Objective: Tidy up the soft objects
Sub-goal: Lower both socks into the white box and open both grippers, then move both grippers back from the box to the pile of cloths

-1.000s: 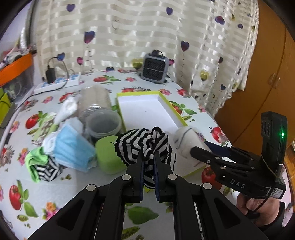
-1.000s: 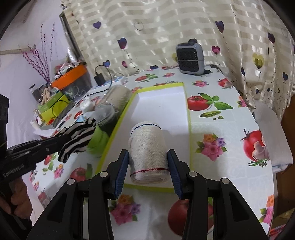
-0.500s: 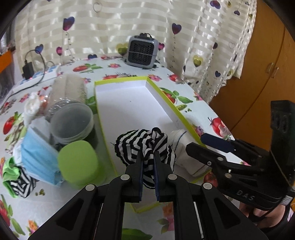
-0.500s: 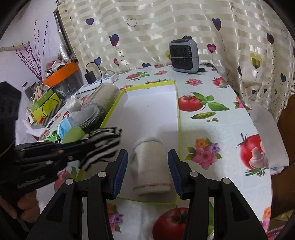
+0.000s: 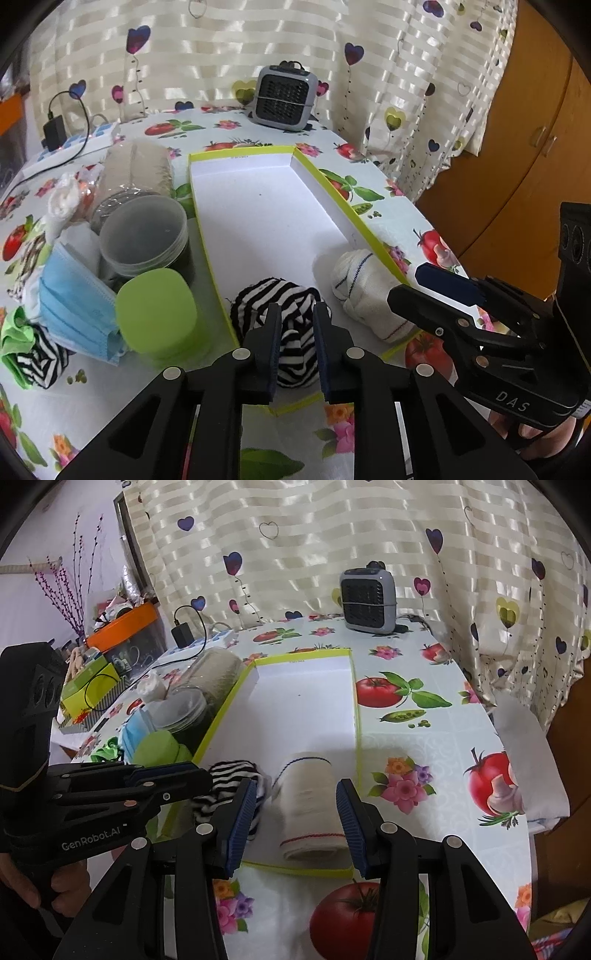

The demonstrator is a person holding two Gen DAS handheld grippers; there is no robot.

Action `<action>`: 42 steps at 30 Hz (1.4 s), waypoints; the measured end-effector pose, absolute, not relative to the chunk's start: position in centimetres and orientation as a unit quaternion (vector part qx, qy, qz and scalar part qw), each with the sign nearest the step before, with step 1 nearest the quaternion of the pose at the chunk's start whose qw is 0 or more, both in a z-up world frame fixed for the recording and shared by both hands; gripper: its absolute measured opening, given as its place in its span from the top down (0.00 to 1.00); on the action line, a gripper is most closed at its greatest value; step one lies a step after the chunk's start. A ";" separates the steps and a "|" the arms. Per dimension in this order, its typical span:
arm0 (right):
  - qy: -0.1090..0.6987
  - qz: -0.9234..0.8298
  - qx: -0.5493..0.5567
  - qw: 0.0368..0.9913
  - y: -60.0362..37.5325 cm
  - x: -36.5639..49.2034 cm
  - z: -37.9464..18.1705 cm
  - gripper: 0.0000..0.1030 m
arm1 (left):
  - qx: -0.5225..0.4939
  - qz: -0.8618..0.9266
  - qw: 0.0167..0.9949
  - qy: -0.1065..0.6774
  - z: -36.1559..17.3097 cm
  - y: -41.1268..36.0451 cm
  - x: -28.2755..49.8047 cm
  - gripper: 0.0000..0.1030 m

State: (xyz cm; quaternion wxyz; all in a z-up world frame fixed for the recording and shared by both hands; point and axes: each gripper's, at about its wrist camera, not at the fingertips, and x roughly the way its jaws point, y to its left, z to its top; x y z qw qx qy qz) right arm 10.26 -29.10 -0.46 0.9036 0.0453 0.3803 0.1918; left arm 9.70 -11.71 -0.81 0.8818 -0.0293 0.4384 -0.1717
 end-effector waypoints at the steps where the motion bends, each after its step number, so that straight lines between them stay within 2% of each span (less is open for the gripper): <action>1: 0.379 0.192 0.044 0.904 -29.1 10.1 -0.3 0.55 | -0.028 -0.172 0.882 0.437 -0.7 -11.7 9.5 0.84; 18: 0.356 0.215 0.013 0.909 -26.5 6.2 2.7 0.55 | -0.041 -0.157 0.896 0.413 1.5 -9.2 4.1 0.84; 42: 0.344 0.262 -0.020 0.901 -21.9 3.6 3.9 0.55 | -0.068 -0.103 0.902 0.414 1.2 -4.3 1.2 0.84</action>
